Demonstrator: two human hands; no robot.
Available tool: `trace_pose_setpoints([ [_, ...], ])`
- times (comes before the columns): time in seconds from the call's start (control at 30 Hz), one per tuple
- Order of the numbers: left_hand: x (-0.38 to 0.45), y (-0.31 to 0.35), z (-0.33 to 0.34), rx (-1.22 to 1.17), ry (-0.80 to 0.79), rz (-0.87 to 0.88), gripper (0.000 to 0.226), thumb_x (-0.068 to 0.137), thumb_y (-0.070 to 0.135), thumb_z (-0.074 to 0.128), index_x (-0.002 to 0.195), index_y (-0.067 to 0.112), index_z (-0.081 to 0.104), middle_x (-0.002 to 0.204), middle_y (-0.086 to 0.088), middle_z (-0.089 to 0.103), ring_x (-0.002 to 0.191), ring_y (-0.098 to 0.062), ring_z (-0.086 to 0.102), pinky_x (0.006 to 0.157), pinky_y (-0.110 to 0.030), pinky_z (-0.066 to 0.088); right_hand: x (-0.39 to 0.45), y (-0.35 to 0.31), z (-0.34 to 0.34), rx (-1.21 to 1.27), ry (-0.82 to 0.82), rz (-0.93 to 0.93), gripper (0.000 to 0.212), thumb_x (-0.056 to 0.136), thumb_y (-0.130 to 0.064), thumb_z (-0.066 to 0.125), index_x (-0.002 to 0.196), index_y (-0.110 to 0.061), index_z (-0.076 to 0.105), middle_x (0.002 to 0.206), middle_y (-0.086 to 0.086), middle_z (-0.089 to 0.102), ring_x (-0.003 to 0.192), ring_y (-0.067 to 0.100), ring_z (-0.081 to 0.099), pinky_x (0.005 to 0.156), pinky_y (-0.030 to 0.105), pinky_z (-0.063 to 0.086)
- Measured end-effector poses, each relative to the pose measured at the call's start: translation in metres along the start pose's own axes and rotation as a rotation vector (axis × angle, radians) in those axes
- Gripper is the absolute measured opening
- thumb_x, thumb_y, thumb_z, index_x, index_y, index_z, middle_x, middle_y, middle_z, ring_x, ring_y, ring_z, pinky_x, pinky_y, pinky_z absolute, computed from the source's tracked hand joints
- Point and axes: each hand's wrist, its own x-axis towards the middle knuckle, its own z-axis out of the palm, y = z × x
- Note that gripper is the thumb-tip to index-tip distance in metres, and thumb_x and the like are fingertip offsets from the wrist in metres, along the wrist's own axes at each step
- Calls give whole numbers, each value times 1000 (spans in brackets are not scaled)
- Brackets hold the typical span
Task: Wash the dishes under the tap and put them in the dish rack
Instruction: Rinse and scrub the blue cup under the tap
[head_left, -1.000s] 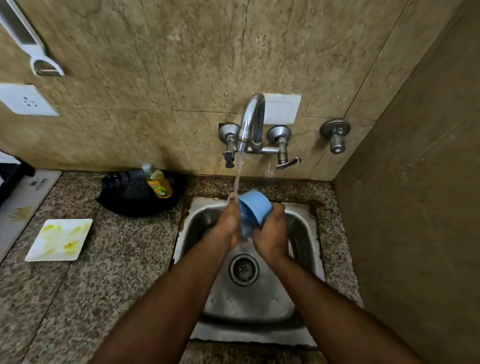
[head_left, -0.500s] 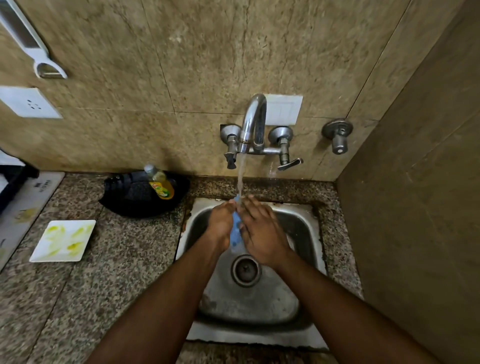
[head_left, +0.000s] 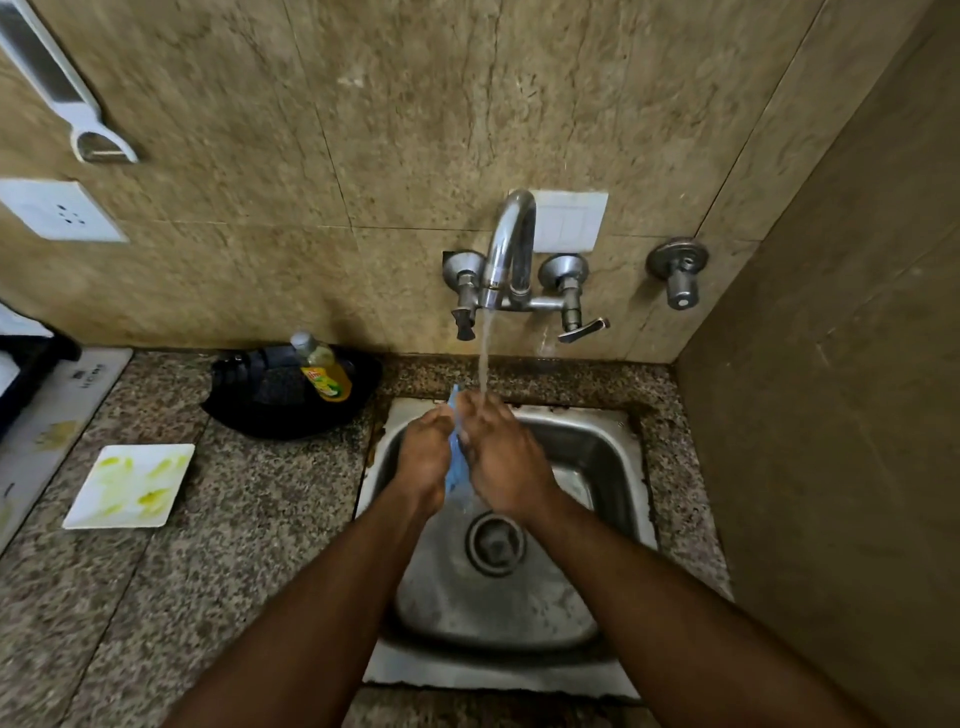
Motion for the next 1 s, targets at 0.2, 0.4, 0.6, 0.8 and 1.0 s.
trace_pose_setpoints([
  [0.2, 0, -29, -19, 22, 50, 122, 27, 106, 9, 46, 111, 2, 71, 104, -14, 75, 99, -33, 70, 80, -33, 60, 21, 3, -10, -73, -78, 32, 57, 101, -40, 44, 148, -9, 44, 146, 19, 50, 131, 36, 49, 103, 43, 47],
  [0.4, -1, -28, -36, 91, -50, 137, 23, 106, 7, 47, 108, 3, 69, 96, -4, 79, 90, -21, 73, 92, -43, 55, 1, 23, -4, 60, -188, -16, 127, 62, -45, 83, 162, -16, 10, 160, 11, 26, 144, 33, 29, 118, 46, 36],
  [0.6, 3, 3, -20, -83, 1, -134, 44, 109, 36, 42, 112, 2, 69, 106, -15, 75, 89, -27, 70, 79, -38, 55, -4, 11, 1, -136, -194, -162, 128, 63, -27, 83, 163, -13, 6, 164, 11, 16, 150, 35, 16, 119, 46, 31],
  [0.8, 13, 3, -11, 44, 159, -93, 42, 108, 36, 48, 104, 1, 72, 112, -17, 74, 98, -25, 71, 95, -35, 53, -25, -5, 14, -104, -143, -155, 102, 86, -42, 62, 164, -11, 4, 171, 10, 4, 157, 33, -1, 127, 51, 13],
  [1.0, -6, -12, -8, -35, 116, -57, 32, 108, 20, 43, 101, 5, 70, 91, -8, 69, 81, -18, 64, 73, -27, 54, 7, -5, 5, 18, -127, 90, 56, 106, -43, 38, 151, -11, 41, 151, 15, 47, 139, 32, 44, 112, 44, 41],
])
